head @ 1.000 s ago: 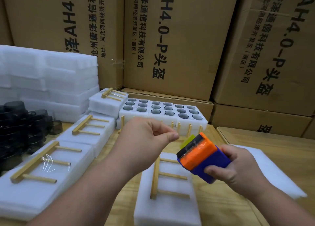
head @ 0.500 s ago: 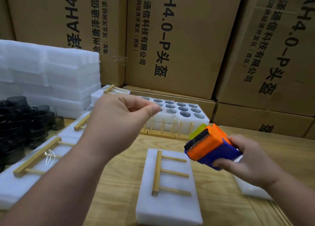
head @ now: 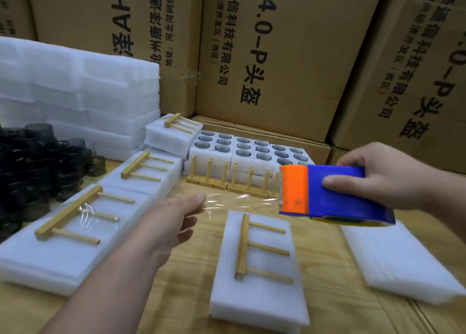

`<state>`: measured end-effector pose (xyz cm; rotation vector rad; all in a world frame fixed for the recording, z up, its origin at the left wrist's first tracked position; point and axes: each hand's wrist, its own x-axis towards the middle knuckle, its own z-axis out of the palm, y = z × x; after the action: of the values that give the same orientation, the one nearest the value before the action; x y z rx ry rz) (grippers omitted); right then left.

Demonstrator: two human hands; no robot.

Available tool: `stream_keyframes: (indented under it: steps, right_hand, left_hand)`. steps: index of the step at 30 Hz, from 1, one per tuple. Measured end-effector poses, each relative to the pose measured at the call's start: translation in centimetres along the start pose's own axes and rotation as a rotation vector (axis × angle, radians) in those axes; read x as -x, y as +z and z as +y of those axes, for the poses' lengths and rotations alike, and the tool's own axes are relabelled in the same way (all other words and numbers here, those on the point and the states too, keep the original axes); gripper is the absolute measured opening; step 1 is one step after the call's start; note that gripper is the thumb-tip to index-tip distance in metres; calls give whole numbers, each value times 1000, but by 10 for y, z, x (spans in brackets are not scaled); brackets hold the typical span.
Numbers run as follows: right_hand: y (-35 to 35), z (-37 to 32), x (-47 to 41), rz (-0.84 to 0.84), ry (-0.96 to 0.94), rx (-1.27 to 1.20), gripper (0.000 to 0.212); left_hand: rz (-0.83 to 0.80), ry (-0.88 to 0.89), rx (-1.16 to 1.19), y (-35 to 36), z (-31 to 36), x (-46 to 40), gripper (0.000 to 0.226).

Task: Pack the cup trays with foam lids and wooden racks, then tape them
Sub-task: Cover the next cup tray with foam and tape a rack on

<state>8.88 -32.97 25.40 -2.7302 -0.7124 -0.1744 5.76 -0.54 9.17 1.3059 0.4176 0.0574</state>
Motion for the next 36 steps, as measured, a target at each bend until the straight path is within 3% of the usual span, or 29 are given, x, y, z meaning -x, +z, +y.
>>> stream_keyframes:
  steps: [5, 9, 14, 19, 27, 33, 36]
  right_hand:
    - [-10, -39, -44, -299, 87, 166, 72]
    - [-2, -66, -70, -396, 54, 308, 82]
    - [4, -90, -96, -457, 74, 315, 82]
    - [9, -95, -105, -475, 96, 332, 83]
    - [17, -87, -105, -510, 159, 343, 81]
    - [20, -78, -101, -528, 185, 323, 79]
    - [22, -71, -96, -527, 191, 312, 74]
  left_hand:
    - [8, -252, 123, 2, -48, -10, 15]
    - [40, -349, 138, 8, -73, -12, 18]
    - [149, -248, 56, 16, -82, -17, 24]
    - [184, -110, -69, 23, -89, -20, 31]
    - [194, -33, -392, 27, -96, -22, 36]
    - [204, -14, -468, 29, -95, -16, 19]
    - [227, -3, -503, 29, -96, -14, 44]
